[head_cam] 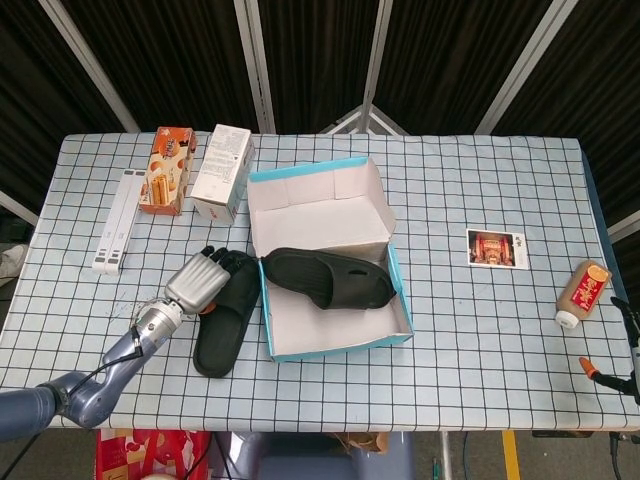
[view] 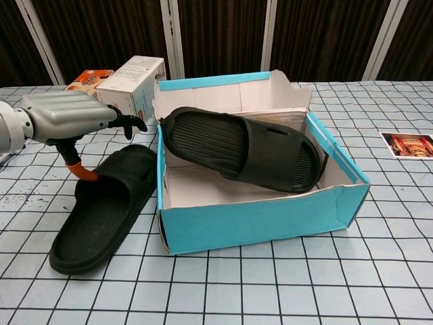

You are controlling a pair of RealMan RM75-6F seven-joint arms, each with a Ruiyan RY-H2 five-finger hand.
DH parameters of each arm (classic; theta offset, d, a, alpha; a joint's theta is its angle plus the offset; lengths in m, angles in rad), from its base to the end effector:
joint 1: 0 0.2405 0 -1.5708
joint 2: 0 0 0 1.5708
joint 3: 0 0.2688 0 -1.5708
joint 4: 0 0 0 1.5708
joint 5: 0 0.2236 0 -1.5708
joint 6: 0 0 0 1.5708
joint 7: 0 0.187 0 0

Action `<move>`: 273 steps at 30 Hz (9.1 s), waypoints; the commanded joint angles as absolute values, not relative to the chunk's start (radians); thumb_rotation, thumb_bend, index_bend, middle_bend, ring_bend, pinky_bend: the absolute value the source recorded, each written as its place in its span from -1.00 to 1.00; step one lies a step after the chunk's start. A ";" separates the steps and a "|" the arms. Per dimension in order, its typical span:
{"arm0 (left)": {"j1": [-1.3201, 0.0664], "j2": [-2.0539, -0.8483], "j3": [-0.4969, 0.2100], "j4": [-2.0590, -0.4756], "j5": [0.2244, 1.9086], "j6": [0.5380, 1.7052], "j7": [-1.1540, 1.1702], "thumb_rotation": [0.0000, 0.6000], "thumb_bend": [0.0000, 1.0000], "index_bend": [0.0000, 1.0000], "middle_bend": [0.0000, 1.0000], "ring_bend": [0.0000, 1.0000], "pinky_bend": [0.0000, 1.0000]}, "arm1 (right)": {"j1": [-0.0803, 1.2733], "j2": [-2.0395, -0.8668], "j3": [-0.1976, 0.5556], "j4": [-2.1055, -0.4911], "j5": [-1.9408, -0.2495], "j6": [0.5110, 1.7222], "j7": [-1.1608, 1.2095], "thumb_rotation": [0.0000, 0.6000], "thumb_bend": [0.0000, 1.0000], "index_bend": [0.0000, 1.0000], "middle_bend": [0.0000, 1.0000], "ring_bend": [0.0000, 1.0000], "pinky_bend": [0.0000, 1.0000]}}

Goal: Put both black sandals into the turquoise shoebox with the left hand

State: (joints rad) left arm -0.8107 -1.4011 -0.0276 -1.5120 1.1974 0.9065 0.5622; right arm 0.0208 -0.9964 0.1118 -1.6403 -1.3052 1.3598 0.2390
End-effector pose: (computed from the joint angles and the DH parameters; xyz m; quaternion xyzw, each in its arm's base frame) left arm -0.1650 0.3859 -0.0282 -0.8467 -0.2018 -0.2522 0.4228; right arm -0.3788 -0.2129 0.1977 0.4847 -0.4999 0.3753 0.6118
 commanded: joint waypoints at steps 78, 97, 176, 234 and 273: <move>-0.711 -0.983 -0.004 -2.071 1.333 1.214 1.143 1.00 0.02 -0.07 -0.13 -0.66 -0.56 | 0.019 -0.986 0.106 -1.648 -1.320 1.359 0.269 1.00 -0.53 -0.74 -0.67 -0.60 -0.55; -1.137 -1.303 -0.223 -1.763 1.560 0.881 1.210 1.00 -0.06 -0.04 -0.06 -0.66 -0.48 | 0.003 -0.979 0.105 -1.631 -1.330 1.381 0.316 1.00 -0.53 -0.73 -0.67 -0.60 -0.55; -1.323 -1.718 0.060 -1.124 1.987 0.859 0.621 1.00 -0.08 -0.07 -0.01 -0.64 -0.37 | 0.004 -0.972 0.116 -1.630 -1.291 1.349 0.327 1.00 -0.53 -0.72 -0.67 -0.60 -0.55; -1.035 -1.425 -0.075 -1.687 1.679 1.085 0.491 1.00 -0.70 -0.85 -0.74 -0.74 -0.37 | 0.019 -0.974 0.116 -1.645 -1.271 1.318 0.295 1.00 -0.53 -0.69 -0.67 -0.60 -0.54; -0.951 -1.541 -0.127 -1.602 1.297 0.878 0.258 -0.04 -0.78 -1.00 -1.00 -1.00 -0.98 | 0.029 -0.959 0.105 -1.648 -1.271 1.274 0.315 1.00 -0.53 -0.67 -0.67 -0.59 -0.55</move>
State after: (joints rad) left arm -0.9469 -1.5241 -0.1343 -1.6206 1.2861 0.8815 0.2560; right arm 0.0282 -0.9606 0.1059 -1.6470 -1.2712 1.2774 0.3124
